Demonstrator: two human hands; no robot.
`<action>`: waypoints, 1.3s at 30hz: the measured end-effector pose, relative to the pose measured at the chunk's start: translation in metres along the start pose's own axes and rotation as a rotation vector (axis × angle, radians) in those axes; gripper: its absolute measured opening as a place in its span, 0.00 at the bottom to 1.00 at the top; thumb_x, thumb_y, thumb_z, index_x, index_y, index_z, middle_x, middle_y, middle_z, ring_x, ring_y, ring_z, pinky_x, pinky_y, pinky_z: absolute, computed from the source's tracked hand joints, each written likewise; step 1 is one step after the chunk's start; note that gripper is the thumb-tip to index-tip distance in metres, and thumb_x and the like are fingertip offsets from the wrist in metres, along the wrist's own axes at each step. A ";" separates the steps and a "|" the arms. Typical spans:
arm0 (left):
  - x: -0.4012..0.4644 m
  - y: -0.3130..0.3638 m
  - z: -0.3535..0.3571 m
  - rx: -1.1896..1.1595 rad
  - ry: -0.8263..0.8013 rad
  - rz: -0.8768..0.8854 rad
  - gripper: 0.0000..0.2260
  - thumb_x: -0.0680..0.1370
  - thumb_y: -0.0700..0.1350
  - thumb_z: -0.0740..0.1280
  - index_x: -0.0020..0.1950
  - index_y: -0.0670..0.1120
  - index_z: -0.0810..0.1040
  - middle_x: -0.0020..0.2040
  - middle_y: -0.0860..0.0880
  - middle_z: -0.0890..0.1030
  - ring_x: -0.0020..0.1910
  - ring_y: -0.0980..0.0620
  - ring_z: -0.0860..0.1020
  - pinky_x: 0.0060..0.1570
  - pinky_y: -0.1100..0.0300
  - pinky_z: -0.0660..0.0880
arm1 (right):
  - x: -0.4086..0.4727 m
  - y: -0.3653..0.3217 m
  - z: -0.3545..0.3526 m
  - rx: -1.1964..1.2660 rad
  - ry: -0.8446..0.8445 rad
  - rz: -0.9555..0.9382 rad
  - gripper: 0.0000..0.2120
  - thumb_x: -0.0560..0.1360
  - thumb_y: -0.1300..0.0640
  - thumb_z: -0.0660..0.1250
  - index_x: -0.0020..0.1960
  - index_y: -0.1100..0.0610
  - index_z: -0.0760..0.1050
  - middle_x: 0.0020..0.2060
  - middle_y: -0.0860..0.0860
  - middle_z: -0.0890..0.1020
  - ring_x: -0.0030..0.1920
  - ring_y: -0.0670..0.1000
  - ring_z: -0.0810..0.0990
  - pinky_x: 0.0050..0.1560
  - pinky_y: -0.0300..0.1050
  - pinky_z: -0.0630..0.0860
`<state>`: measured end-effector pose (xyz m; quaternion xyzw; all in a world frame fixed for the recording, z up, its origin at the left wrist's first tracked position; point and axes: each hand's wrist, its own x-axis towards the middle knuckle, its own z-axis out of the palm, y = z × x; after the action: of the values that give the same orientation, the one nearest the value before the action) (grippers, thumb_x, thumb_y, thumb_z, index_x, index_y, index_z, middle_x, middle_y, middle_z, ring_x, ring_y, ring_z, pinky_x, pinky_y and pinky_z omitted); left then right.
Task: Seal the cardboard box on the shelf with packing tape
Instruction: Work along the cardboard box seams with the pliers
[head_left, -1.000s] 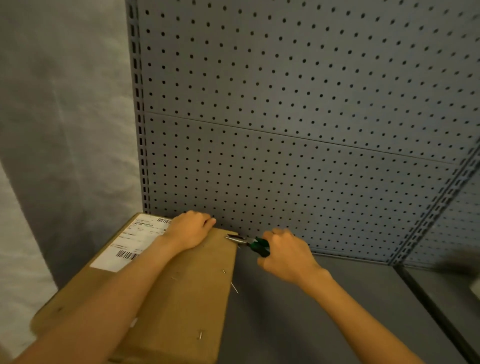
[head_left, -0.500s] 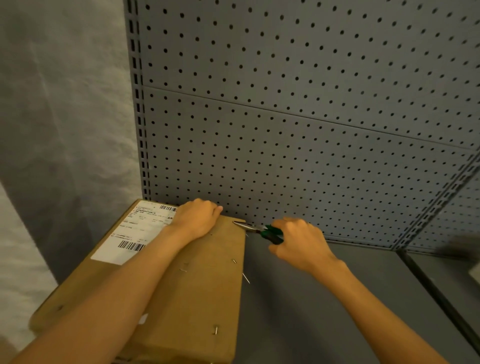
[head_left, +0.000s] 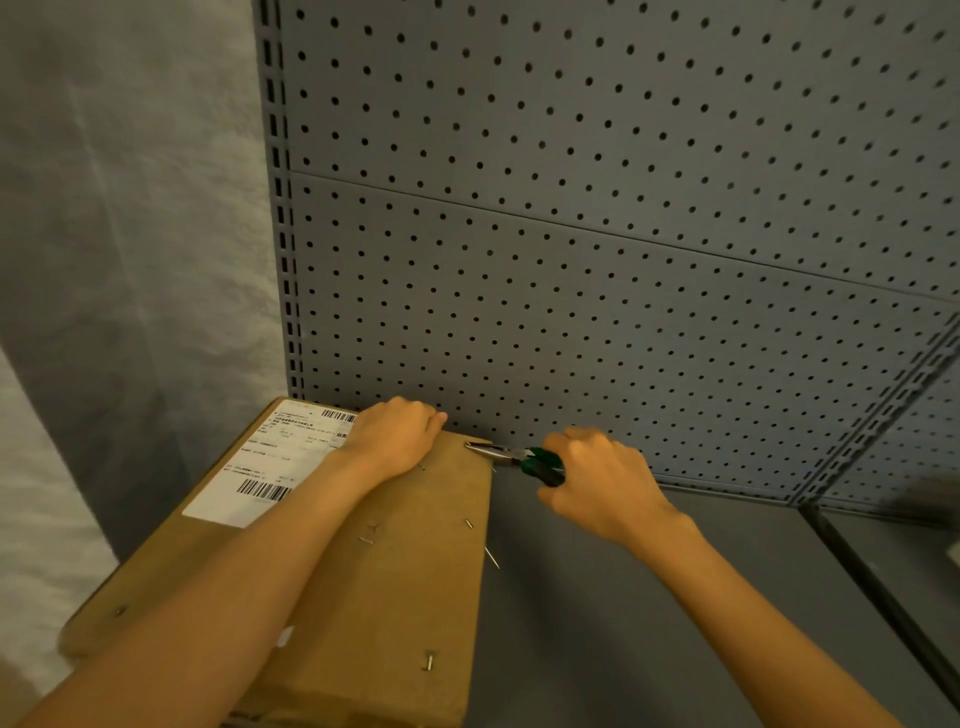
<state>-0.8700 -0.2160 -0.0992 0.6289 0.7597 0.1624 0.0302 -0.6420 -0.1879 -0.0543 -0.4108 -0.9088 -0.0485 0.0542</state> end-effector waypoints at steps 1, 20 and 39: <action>-0.001 0.000 0.000 -0.001 0.002 0.002 0.19 0.83 0.52 0.51 0.55 0.45 0.79 0.51 0.45 0.81 0.50 0.47 0.79 0.52 0.52 0.74 | 0.001 -0.001 -0.002 -0.018 0.000 -0.008 0.15 0.74 0.49 0.63 0.57 0.54 0.72 0.50 0.52 0.76 0.49 0.54 0.75 0.40 0.44 0.71; -0.002 -0.001 0.000 -0.004 0.009 -0.006 0.18 0.83 0.52 0.52 0.54 0.46 0.79 0.48 0.46 0.81 0.47 0.47 0.79 0.52 0.51 0.75 | 0.015 -0.018 -0.003 0.235 0.121 0.074 0.14 0.71 0.52 0.66 0.54 0.55 0.75 0.46 0.52 0.79 0.44 0.56 0.77 0.41 0.46 0.75; -0.004 0.046 -0.029 0.356 0.209 0.242 0.13 0.82 0.49 0.55 0.59 0.45 0.76 0.56 0.47 0.79 0.58 0.46 0.73 0.56 0.52 0.70 | -0.088 0.025 -0.026 0.189 0.160 0.408 0.13 0.72 0.50 0.66 0.54 0.55 0.74 0.43 0.53 0.79 0.41 0.56 0.77 0.38 0.46 0.76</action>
<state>-0.8333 -0.2190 -0.0589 0.6905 0.6946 0.0926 -0.1794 -0.5643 -0.2401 -0.0399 -0.5738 -0.8003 0.0164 0.1732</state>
